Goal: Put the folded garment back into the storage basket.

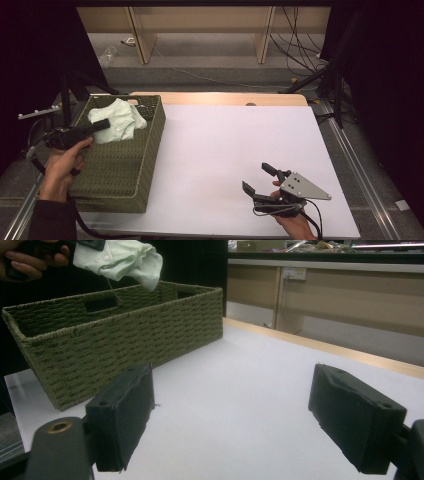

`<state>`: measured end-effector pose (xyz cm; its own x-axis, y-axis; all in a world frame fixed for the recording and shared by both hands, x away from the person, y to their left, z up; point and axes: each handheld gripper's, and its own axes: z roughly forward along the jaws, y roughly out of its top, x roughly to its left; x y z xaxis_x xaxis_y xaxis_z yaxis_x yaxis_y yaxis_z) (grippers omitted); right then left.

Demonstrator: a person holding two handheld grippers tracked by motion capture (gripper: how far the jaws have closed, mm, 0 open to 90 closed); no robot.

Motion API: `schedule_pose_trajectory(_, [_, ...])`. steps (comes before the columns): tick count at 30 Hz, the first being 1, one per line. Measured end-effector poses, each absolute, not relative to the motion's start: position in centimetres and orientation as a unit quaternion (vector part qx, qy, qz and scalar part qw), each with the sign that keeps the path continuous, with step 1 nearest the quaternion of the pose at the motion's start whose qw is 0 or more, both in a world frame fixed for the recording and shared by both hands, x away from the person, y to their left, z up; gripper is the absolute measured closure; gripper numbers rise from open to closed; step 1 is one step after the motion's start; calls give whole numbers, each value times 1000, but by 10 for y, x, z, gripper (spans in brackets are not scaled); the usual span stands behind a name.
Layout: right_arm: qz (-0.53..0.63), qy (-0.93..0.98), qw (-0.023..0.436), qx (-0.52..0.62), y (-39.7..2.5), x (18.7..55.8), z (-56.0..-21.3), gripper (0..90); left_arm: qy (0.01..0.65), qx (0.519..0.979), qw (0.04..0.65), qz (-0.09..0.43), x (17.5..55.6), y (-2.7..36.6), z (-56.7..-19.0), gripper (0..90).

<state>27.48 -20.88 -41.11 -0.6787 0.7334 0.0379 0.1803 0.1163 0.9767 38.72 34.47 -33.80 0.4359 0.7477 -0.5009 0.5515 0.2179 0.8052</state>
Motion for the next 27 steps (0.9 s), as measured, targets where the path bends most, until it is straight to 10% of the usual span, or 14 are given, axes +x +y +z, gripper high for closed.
schedule_pose_trajectory(27, [579, 710, 238, 323, -208, 275, -411, 194, 573, 645, 500, 79, 410, 349, -377, 800])
